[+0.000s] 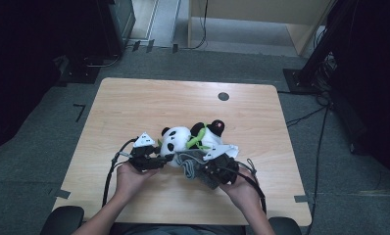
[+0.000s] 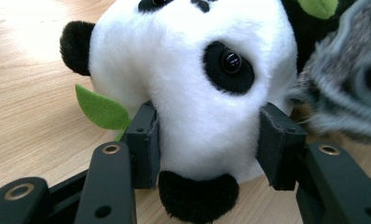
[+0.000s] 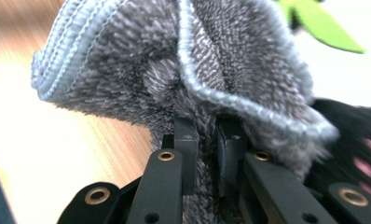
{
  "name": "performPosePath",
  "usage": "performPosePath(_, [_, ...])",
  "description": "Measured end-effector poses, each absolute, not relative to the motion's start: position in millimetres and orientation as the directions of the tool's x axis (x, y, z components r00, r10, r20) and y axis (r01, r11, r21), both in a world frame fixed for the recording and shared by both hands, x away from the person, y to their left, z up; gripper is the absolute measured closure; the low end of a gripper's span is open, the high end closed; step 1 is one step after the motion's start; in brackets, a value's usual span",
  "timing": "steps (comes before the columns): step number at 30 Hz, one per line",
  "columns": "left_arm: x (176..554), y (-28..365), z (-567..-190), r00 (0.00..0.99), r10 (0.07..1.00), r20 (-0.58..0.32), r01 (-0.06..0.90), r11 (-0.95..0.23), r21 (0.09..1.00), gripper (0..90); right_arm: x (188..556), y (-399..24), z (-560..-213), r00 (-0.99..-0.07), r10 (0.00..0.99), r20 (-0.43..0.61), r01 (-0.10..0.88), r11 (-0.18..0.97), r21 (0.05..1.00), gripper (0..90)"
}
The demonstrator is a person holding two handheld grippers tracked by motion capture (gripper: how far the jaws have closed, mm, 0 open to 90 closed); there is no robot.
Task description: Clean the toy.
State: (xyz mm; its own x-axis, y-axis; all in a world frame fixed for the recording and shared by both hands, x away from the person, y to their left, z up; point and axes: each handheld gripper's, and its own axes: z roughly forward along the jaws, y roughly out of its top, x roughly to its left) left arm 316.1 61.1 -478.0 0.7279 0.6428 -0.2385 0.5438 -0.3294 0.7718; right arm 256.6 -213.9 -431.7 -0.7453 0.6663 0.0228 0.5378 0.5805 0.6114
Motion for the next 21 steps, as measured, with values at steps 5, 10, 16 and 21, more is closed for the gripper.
performPosePath(5, [316.0, 61.1, -478.0, 0.728, 0.643, -0.238, 0.543, -0.330, 0.772, 48.2, 251.4, -228.5, -420.0, -0.735, 0.674, 0.066, 0.544, 0.529, 0.651, 82.6])
performPosePath(10, [315.9, 61.0, -477.9, 0.726, 0.644, -0.241, 0.546, -0.327, 0.771, 48.1, 247.9, -242.9, -406.9, -0.717, 0.688, 0.109, 0.546, 0.457, 0.702, 82.5])
performPosePath(16, [315.6, 60.7, -477.6, 0.721, 0.648, -0.245, 0.551, -0.323, 0.769, 47.7, 241.3, -237.7, -392.3, -0.743, 0.658, 0.126, 0.512, 0.435, 0.741, 82.5])
performPosePath(21, [314.9, 59.9, -476.9, 0.718, 0.652, -0.244, 0.554, -0.323, 0.767, 47.6, 235.3, -207.0, -390.9, -0.795, 0.599, 0.095, 0.455, 0.486, 0.746, 82.6])
